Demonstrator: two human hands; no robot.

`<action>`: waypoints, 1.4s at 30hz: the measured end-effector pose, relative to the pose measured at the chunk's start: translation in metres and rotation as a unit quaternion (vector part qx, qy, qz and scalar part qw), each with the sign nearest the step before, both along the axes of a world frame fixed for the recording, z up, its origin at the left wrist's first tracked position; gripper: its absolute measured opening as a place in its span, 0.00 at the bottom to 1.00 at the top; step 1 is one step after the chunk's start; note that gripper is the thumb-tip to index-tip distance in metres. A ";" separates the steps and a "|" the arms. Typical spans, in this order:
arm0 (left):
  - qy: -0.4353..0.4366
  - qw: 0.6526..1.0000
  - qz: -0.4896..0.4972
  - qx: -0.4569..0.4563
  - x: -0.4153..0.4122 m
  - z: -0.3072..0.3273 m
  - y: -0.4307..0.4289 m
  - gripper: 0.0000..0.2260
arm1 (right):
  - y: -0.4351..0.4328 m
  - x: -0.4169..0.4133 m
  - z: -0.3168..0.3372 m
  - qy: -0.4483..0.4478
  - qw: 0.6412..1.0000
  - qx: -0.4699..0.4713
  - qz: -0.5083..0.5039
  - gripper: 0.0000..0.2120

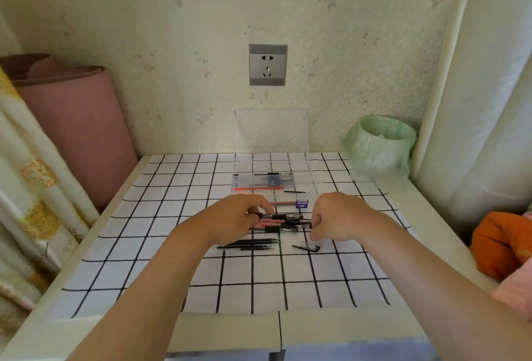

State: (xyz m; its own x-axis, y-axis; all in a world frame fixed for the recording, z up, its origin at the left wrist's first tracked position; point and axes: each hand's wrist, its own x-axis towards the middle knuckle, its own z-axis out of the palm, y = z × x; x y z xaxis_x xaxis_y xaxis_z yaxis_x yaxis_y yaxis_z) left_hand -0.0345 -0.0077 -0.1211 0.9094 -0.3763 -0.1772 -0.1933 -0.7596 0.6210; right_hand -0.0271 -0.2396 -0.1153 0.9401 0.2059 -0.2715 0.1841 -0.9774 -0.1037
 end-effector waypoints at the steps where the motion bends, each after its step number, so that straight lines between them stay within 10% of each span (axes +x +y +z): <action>1: 0.003 1.000 0.000 0.000 0.000 0.000 0.000 0.13 | 0.001 0.000 -0.002 -0.005 1.000 -0.001 -0.001 0.11; 19: 0.016 1.000 0.000 -0.024 -0.003 0.004 -0.005 0.09 | 0.020 0.002 -0.004 -0.087 0.957 0.269 0.067 0.03; 42: 0.044 0.999 -0.003 -0.010 -0.003 0.004 0.000 0.05 | 0.037 -0.004 -0.017 -0.034 0.957 0.282 0.065 0.08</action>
State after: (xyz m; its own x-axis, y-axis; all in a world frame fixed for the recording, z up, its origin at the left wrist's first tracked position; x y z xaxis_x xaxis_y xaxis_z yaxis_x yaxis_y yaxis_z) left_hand -0.0378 -0.0080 -0.1175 0.8886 -0.3854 -0.2488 -0.1414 -0.7461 0.6506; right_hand -0.0310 -0.2023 -0.1323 0.9084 0.4174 -0.0217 0.3250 -0.7380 -0.5914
